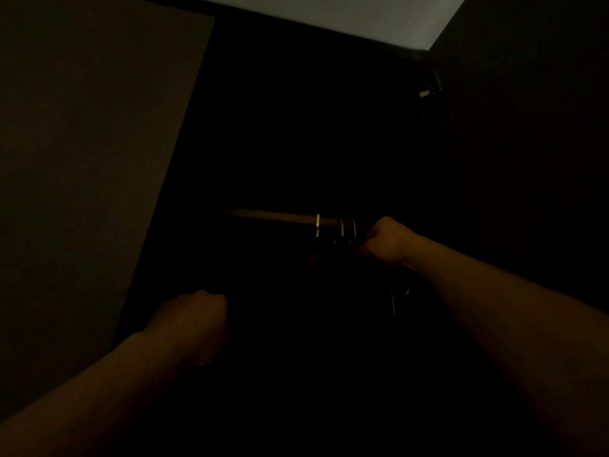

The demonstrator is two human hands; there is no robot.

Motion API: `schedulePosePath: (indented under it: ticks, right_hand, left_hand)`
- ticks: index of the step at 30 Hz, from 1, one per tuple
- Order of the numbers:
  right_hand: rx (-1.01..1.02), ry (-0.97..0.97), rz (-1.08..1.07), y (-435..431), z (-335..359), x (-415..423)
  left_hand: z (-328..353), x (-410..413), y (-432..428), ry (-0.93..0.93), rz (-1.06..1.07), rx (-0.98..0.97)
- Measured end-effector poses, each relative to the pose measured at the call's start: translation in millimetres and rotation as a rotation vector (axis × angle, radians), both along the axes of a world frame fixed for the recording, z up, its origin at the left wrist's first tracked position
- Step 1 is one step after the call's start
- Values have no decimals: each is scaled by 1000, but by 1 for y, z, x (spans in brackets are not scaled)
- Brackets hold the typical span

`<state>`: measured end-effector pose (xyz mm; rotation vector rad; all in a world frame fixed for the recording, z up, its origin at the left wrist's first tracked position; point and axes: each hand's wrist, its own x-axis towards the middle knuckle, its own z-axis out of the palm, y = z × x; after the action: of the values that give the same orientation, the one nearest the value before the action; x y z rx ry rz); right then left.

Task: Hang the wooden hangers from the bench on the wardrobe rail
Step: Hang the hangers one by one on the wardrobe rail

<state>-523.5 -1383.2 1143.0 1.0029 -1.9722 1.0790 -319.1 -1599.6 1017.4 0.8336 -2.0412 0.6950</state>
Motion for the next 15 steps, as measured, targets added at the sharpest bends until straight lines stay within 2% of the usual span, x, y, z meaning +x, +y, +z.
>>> schedulePosePath:
  ticks: [6, 10, 12, 15]
  right_hand:
    - [6, -69, -27, 9, -5, -19]
    - [6, -67, -106, 14, -15, -5]
    - [21, -74, -149, 15, -20, -2]
    - [69, -72, -207, 18, -26, -4]
  left_hand:
    - [0, 2, -1, -7, -18, -11]
    - [7, 8, -14, -154, -236, 61]
    - [8, 9, -21, -142, -311, 91]
    - [6, 5, -29, -117, -329, 33]
